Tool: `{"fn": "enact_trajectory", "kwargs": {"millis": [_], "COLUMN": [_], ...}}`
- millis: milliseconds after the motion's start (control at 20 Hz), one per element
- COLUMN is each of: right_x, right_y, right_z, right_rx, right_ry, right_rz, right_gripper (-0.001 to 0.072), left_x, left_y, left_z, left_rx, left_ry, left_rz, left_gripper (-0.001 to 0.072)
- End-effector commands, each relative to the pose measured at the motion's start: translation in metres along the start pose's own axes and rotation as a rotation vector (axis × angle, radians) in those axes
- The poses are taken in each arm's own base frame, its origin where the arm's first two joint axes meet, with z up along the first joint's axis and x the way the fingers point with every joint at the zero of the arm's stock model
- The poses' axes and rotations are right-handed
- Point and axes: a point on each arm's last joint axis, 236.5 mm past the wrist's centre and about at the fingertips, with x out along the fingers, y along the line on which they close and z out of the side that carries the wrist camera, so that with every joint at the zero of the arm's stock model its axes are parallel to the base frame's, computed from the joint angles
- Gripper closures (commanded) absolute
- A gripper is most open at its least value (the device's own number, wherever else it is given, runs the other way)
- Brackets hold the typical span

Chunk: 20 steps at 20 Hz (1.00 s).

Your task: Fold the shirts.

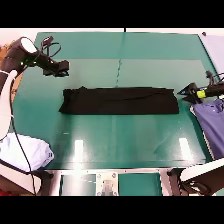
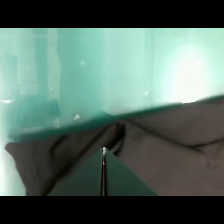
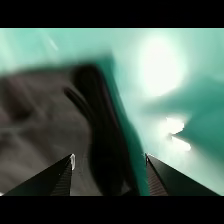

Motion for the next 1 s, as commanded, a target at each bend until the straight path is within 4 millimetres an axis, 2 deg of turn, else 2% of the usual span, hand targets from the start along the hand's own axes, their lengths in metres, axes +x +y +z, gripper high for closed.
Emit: {"fn": "enact_trajectory", "kwargs": {"millis": [0, 150, 200, 250, 300, 450, 550, 650, 800, 900, 950], "right_x": [0.033, 0.053, 0.055, 0.054, 0.052, 0.028, -0.003, -0.040, -0.090, -0.115, -0.125], "right_y": [0.001, 0.008, 0.011, 0.013, 0.016, 0.043, 0.082, 0.122, 0.175, 0.212, 0.227], "right_z": [-0.025, -0.033, -0.034, -0.033, -0.029, -0.019, -0.014, -0.017, -0.042, -0.062, -0.071], "right_rx": [-0.060, -0.093, -0.110, -0.127, -0.146, -0.197, -0.251, -0.290, -0.356, -0.431, -0.472], "right_ry": [0.145, 0.194, 0.198, 0.197, 0.190, 0.162, 0.115, 0.075, 0.048, 0.013, -0.007], "right_rz": [0.103, 0.118, 0.118, 0.120, 0.119, 0.160, 0.230, 0.282, 0.284, 0.295, 0.297], "right_gripper": [0.0200, 0.0208, 0.0321, 0.0622, 0.0688, 0.0689, 0.0689, 0.0688, 0.0688, 0.0688, 0.0688], "left_x": [-0.001, -0.003, -0.003, -0.004, -0.004, 0.002, 0.017, 0.042, 0.097, 0.133, 0.148], "left_y": [-0.013, -0.024, -0.028, -0.032, -0.036, -0.057, -0.091, -0.143, -0.232, -0.284, -0.304], "left_z": [-0.011, -0.015, -0.016, -0.016, -0.015, -0.016, -0.023, -0.041, -0.089, -0.123, -0.136], "left_rx": [-0.019, -0.033, -0.038, -0.043, -0.048, 0.006, 0.064, 0.146, 0.262, 0.286, 0.274], "left_ry": [0.050, 0.067, 0.072, 0.073, 0.072, 0.063, 0.063, 0.079, 0.099, 0.094, 0.089], "left_rz": [-0.056, -0.103, -0.120, -0.137, -0.155, -0.185, -0.206, -0.241, -0.312, -0.372, -0.403], "left_gripper": [0.0675, 0.0676, 0.0675, 0.0675, 0.0676, 0.0676, 0.0677, 0.0677, 0.0677, 0.0677, 0.0677]}}
